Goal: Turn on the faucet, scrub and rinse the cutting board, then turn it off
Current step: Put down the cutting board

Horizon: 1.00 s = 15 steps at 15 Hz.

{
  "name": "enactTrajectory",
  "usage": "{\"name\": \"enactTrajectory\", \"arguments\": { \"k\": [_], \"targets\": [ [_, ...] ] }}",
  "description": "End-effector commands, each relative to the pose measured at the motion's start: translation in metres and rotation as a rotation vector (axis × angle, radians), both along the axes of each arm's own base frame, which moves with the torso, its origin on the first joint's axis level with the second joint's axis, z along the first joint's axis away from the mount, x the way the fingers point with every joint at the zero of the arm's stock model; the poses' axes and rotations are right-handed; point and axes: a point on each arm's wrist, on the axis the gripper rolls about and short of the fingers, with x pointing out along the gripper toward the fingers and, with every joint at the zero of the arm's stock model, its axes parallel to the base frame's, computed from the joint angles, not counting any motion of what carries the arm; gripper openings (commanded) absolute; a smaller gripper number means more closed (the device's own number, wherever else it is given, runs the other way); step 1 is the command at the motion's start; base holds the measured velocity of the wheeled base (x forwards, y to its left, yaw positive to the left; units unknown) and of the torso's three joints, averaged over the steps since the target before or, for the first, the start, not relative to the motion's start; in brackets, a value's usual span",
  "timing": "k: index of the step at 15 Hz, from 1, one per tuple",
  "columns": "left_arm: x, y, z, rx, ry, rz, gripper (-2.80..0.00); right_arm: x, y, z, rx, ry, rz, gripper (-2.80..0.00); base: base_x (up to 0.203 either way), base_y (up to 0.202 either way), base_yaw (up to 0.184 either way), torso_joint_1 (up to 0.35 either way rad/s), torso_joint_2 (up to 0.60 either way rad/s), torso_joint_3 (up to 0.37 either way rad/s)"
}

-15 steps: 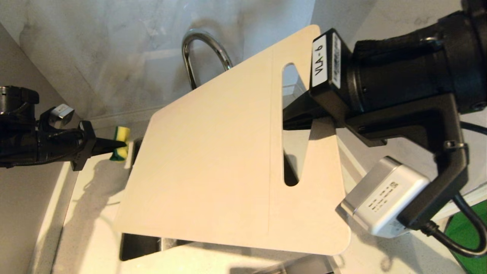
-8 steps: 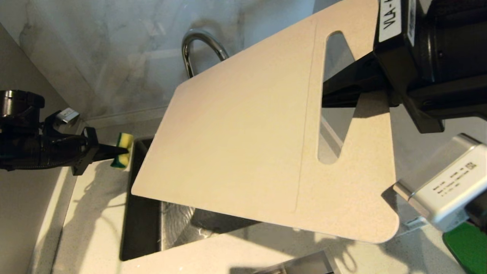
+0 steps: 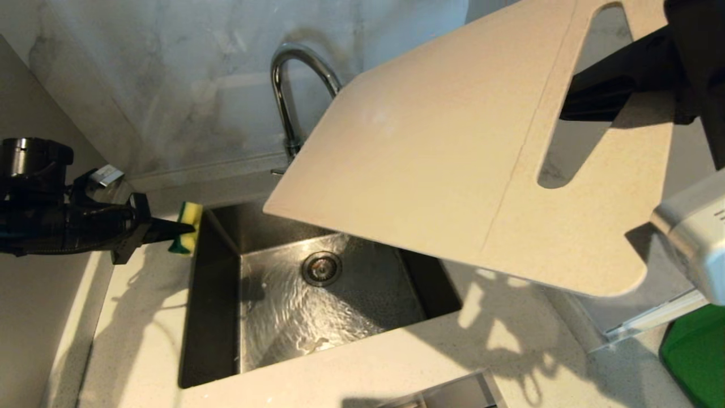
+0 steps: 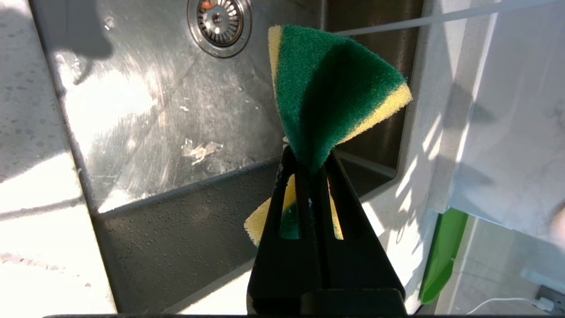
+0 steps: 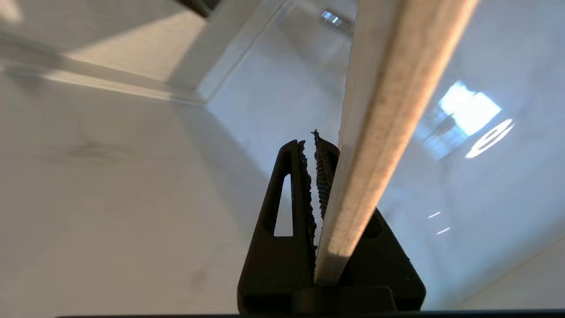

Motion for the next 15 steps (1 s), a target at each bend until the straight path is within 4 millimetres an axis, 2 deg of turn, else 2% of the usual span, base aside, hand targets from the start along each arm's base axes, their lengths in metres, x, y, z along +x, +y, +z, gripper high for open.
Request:
{"name": "enactTrajectory", "arguments": {
  "k": [1,8,15],
  "targets": [
    [0.004,0.000,-0.005,-0.005,0.019,-0.001,-2.80,-0.002,-0.002,-0.003,0.080,0.033,-0.045,-2.80,0.000,0.000,0.000,0.000,0.00,0.000],
    [0.005,0.000,-0.007,-0.006,0.023,-0.003,-2.80,-0.004,-0.007,-0.032,0.366,0.153,-0.231,-2.80,0.000,0.000,0.000,0.000,0.00,0.000],
    [0.006,-0.002,-0.010,-0.006,0.032,-0.009,-2.80,-0.006,-0.013,-0.038,0.381,0.082,-0.374,-2.80,0.000,0.000,0.000,0.000,0.00,0.000]
  ]
}}
